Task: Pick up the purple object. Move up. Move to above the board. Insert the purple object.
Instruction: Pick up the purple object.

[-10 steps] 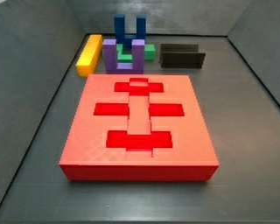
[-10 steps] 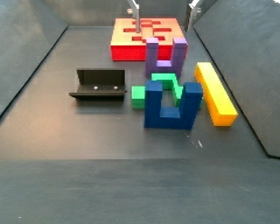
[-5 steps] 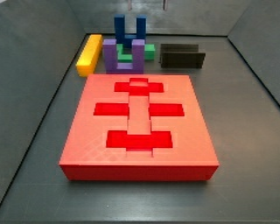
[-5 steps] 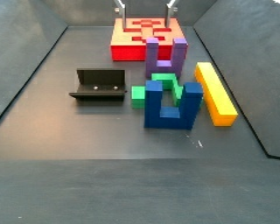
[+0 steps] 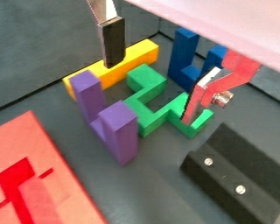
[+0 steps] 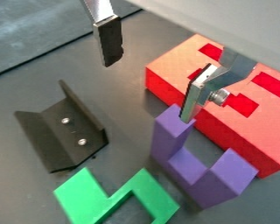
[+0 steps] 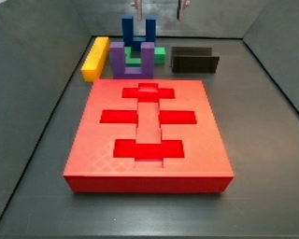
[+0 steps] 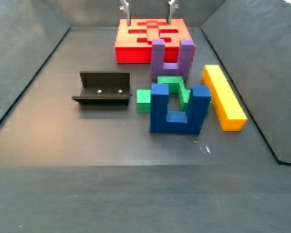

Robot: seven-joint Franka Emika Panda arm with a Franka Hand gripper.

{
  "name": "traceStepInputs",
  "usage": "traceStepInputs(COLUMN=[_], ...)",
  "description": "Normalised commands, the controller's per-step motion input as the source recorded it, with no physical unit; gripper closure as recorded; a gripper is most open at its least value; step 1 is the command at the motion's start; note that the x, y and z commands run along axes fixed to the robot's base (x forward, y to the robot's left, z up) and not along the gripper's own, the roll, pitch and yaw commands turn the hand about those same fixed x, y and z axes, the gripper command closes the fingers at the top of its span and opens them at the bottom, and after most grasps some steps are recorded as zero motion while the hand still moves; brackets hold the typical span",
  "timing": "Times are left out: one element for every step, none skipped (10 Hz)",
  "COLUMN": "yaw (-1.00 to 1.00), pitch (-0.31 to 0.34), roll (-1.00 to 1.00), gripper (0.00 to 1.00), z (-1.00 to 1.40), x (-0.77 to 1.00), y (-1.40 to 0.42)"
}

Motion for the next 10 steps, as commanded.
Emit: traceStepInputs(yaw=[-0.01, -0.04, -0.03, -0.06, -0.17, -0.19, -0.19, -0.23, -0.15, -0.14], pitch=[0.014, 0.014, 0.0, 0.0, 0.0, 0.0, 0.019, 0.063, 0.04, 0.009], roll=[0.11, 0.11, 0.1, 0.06, 0.04, 0.04, 0.08, 0.11, 0.09, 0.07], gripper=[0.0, 0.0, 0.0, 0.0, 0.0, 0.0, 0.0, 0.0, 0.0, 0.0], z=[-0.22, -0.25, -0.35, -0.42, -0.4, -0.35, -0.3, -0.21, -0.19, -0.23], x=[0.0, 0.0, 0.01, 0.0, 0.03, 0.0, 0.0, 0.0, -0.11, -0.03], y=[-0.3, -0.17, -0.11, -0.06, -0.03, -0.01, 0.0, 0.0, 0.0, 0.0])
